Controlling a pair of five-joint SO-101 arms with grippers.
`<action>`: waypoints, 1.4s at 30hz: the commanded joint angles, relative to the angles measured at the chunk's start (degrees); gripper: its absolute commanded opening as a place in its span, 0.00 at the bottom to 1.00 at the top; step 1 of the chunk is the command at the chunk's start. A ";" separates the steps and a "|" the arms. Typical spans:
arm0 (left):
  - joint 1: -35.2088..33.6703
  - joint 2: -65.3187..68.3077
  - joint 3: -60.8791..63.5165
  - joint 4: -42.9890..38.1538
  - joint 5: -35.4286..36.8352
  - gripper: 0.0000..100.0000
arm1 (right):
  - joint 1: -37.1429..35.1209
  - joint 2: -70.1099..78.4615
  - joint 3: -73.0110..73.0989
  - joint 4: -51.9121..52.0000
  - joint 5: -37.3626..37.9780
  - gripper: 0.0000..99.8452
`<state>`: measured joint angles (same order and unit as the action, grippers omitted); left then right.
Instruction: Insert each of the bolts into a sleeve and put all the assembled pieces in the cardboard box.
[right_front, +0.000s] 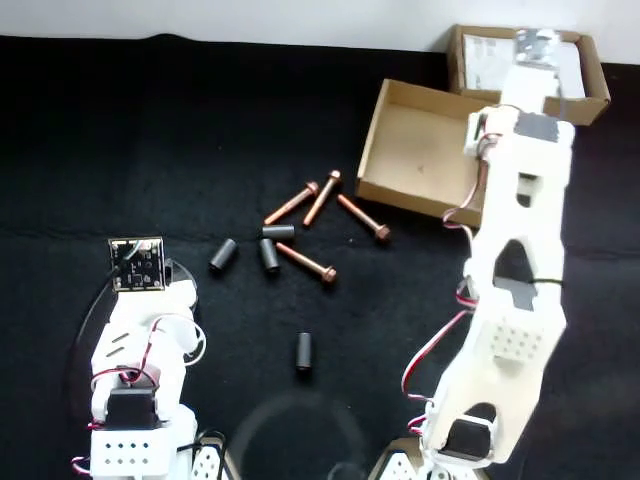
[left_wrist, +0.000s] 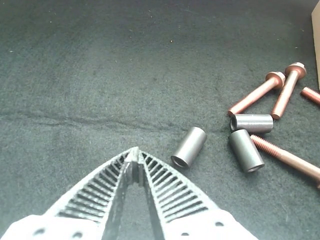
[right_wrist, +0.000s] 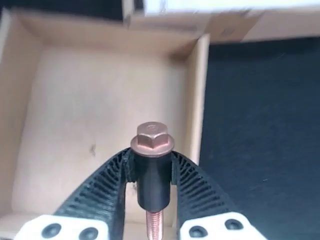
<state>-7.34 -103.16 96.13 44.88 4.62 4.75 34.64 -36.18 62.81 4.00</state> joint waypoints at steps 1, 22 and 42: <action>-0.75 -0.48 0.92 -0.53 0.26 0.01 | -1.01 2.15 -6.99 3.30 3.08 0.01; -0.75 -0.48 0.92 -0.53 0.00 0.01 | -3.38 9.45 -13.67 6.02 3.43 0.01; -0.75 -0.48 0.92 -0.44 0.00 0.01 | -4.53 9.10 -19.30 17.71 3.43 0.26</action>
<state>-7.34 -103.16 96.13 44.88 4.62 1.67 45.10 -50.24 77.05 7.34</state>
